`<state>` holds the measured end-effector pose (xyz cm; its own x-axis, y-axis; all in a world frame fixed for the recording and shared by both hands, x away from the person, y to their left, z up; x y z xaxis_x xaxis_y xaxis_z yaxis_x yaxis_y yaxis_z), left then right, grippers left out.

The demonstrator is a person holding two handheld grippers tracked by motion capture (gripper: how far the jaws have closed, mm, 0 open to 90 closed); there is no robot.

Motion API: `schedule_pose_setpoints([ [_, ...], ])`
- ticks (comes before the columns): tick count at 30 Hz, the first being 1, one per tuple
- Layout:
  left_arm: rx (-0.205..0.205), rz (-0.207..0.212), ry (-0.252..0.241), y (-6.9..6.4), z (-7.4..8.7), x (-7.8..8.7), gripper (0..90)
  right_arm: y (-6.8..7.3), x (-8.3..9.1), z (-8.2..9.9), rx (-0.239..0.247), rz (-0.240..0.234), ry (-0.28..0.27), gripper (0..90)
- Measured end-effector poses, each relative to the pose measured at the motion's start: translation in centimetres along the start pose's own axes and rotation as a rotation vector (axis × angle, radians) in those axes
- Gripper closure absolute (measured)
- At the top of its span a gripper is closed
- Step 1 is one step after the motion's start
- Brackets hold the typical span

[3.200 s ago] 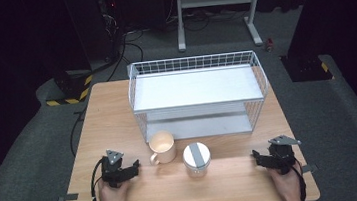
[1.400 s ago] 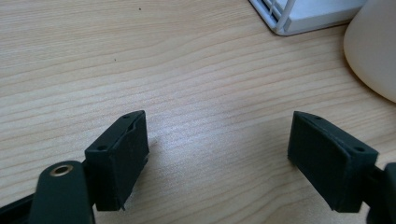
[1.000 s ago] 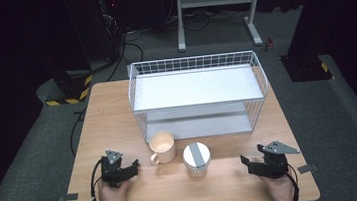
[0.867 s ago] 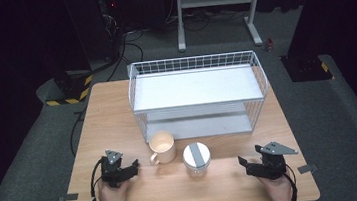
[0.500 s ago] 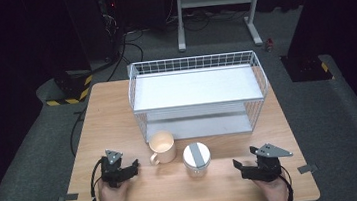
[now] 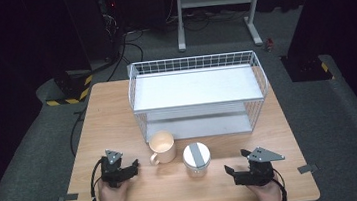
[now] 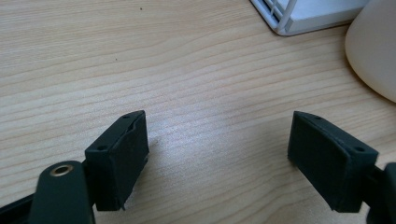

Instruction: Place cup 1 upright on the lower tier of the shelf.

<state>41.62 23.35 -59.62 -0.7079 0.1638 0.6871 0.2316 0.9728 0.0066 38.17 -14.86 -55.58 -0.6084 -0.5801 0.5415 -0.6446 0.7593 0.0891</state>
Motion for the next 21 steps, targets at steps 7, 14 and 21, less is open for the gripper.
schedule_pose_setpoints([
  [7, 0.0, -0.001, -0.001, 0.0, 0.0, 0.0, 20.3, 1.7, -0.6, -0.4, 0.026, -0.047, -0.005, 9.7],
  [14, 0.001, 0.0, -0.001, 0.0, 0.0, 0.0, 20.3, 3.3, -1.4, -0.9, 0.052, -0.09, -0.007, 9.0],
  [21, 0.0, 0.0, 0.0, 0.0, 0.0, 0.0, 20.3, 4.7, -2.4, -1.3, 0.091, -0.121, 0.003, 8.9],
])
Point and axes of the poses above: each handheld gripper's, and its own axes: x roughly backward along the jaws, z roughly out of its underside, y roughly to its left, the point moved 10 cm from there along -x, roughly forward along the jaws, and after that the axes turned 1 degree about y, right-handed, at the moved point
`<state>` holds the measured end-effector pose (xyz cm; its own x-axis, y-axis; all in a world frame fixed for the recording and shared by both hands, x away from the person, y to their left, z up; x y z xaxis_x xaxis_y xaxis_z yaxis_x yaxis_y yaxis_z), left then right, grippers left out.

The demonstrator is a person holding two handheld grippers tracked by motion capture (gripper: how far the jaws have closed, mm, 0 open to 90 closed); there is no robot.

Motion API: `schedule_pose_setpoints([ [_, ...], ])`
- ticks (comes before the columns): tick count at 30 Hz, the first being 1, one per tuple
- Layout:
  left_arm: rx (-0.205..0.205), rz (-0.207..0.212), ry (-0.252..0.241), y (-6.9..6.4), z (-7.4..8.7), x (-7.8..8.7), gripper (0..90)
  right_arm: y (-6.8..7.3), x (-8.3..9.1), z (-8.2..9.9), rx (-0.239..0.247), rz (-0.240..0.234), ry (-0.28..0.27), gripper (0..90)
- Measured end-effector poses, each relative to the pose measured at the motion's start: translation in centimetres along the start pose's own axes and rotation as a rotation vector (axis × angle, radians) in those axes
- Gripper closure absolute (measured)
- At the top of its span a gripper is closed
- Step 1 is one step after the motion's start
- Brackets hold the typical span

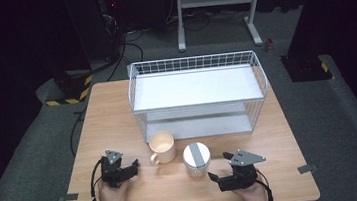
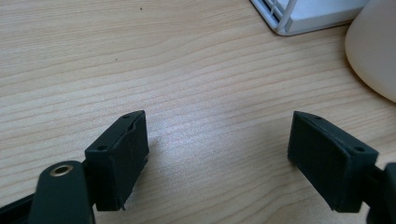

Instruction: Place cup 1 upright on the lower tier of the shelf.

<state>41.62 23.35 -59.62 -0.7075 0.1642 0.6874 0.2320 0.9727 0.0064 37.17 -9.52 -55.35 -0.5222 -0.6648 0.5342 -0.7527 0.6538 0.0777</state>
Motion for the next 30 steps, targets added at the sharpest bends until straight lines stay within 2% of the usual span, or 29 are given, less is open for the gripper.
schedule_pose_setpoints([
  [7, 0.001, -0.001, -0.002, 0.0, 0.0, 0.0, 20.3, 1.0, -1.0, -0.5, 0.032, -0.016, 0.007, 8.9],
  [23, 0.0, -0.002, -0.002, 0.0, 0.0, 0.0, 20.3, 2.7, -3.3, -2.0, 0.074, -0.05, 0.011, 8.8],
  [30, 0.0, -0.001, -0.002, 0.0, 0.0, 0.0, 20.3, 3.1, -4.6, -2.5, 0.104, -0.029, 0.023, 8.5],
])
Point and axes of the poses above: each handheld gripper's, and its own axes: x roughly backward along the jaws, z roughly out of its underside, y roughly to its left, the point moved 10 cm from there along -x, roughly forward along the jaws, and after that the axes turned 1 degree about y, right-handed, at the moved point
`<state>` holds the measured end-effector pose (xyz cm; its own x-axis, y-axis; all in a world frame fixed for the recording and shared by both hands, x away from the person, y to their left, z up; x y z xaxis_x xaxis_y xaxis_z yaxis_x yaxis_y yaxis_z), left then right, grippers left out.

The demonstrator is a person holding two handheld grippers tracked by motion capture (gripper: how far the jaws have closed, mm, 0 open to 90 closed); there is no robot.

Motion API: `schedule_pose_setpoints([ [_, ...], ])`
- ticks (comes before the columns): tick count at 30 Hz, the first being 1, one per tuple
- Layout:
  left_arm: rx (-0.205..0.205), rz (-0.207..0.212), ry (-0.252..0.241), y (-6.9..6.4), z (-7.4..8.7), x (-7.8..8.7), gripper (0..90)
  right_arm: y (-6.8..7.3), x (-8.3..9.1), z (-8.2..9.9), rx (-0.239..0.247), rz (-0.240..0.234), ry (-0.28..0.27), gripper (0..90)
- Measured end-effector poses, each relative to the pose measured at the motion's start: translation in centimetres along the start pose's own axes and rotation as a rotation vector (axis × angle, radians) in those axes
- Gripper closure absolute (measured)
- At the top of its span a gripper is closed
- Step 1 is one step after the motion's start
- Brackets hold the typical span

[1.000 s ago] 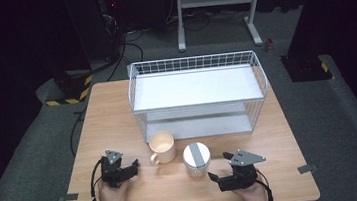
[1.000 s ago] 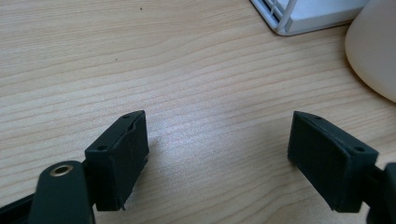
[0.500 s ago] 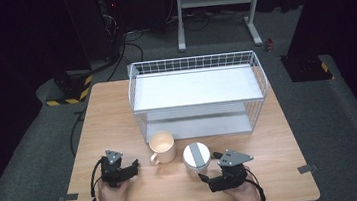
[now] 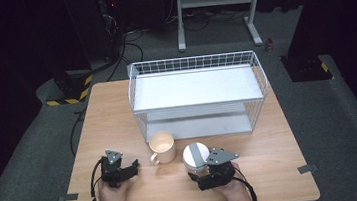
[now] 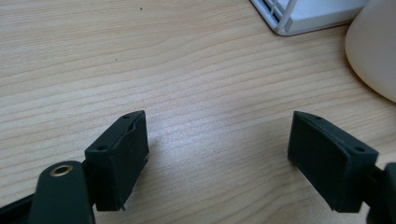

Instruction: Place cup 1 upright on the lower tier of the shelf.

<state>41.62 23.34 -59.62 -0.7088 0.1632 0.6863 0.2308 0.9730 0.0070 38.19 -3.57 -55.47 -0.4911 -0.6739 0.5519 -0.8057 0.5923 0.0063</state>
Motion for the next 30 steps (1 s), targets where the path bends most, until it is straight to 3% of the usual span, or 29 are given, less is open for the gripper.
schedule_pose_setpoints([
  [8, 0.002, 0.0, -0.001, -0.02, 0.0, 0.0, 20.3, -0.04, -1.06, -0.16, 0.006, 0.048, 0.02, 12.8],
  [12, 0.002, 0.0, -0.001, -0.02, 0.0, 0.0, 20.3, -0.12, -1.05, -0.26, 0.014, 0.056, -0.001, 17.8],
  [30, 0.001, 0.001, 0.001, -0.02, 0.01, 0.01, 20.3, -0.23, -0.51, -0.41, 0.019, 0.063, -0.029, 18.2],
])
Point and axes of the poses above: each handheld gripper's, and its own axes: x roughly backward along the jaws, z roughly out of its underside, y roughly to its left, the point moved 10 cm from there along -x, roughly forward along the jaws, and after that the axes turned 1 degree about y, right-handed, at the moved point
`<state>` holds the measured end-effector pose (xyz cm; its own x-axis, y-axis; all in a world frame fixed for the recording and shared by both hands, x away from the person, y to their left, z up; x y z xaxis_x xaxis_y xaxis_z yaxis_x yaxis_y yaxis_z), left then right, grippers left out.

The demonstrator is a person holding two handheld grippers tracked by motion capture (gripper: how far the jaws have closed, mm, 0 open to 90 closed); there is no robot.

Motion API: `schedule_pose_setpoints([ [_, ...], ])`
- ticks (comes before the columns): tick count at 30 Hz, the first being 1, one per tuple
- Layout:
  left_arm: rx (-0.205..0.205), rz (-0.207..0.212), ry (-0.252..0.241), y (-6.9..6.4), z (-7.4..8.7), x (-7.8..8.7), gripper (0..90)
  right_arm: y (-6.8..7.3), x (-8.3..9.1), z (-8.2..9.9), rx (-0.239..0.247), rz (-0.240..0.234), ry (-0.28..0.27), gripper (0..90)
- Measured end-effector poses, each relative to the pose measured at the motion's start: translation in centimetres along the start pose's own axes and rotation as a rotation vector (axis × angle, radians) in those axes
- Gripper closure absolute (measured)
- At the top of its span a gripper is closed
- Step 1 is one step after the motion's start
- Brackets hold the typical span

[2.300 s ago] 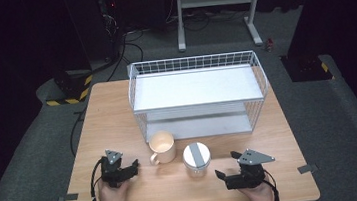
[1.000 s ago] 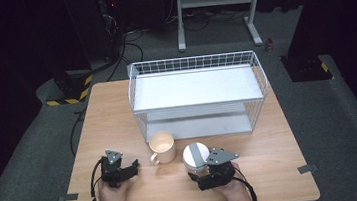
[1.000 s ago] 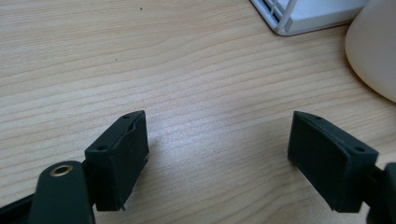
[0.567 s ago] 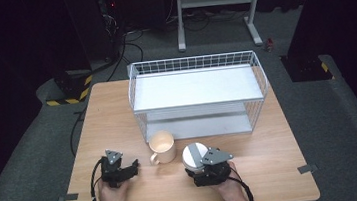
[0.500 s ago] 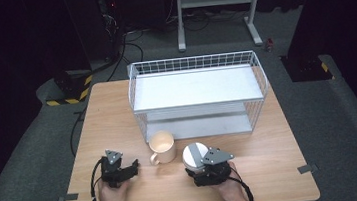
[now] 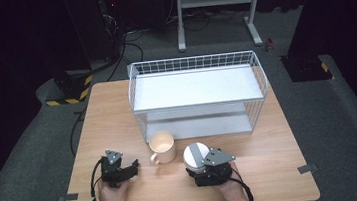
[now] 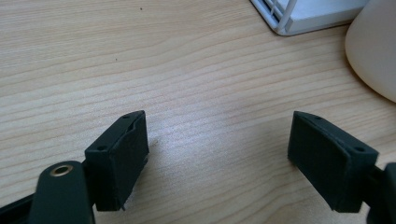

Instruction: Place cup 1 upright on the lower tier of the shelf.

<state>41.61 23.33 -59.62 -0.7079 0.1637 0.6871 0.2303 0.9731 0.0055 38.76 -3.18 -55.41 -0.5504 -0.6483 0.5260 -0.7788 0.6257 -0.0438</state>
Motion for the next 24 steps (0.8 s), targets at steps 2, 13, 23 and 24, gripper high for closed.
schedule_pose_setpoints([
  [2, 0.0, -0.001, -0.001, 0.0, 0.0, 0.0, 20.3, -0.1, 0.1, -0.1, -0.008, 0.001, -0.007, 18.3],
  [13, -0.002, -0.002, -0.002, 0.0, 0.0, 0.0, 20.3, -0.6, 0.9, -0.6, -0.018, -0.005, -0.023, 18.3],
  [23, -0.002, 0.0, 0.0, 0.0, 0.0, 0.0, 20.2, -1.3, 1.4, -0.5, -0.025, 0.001, -0.016, 18.3],
  [24, -0.002, 0.0, 0.0, 0.0, 0.0, 0.0, 20.1, -1.3, 1.5, -0.5, -0.029, 0.002, -0.018, 18.3],
])
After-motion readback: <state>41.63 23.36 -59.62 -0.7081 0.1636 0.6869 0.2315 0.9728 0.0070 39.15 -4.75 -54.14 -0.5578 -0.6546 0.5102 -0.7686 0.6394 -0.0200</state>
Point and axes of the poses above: each handheld gripper's, and its own axes: x roughly backward along the jaws, z roughly out of its underside, y roughly to its left, the point moved 10 cm from there along -x, roughly forward along the jaws, and after that the axes turned 1 degree about y, right-handed, at the moved point
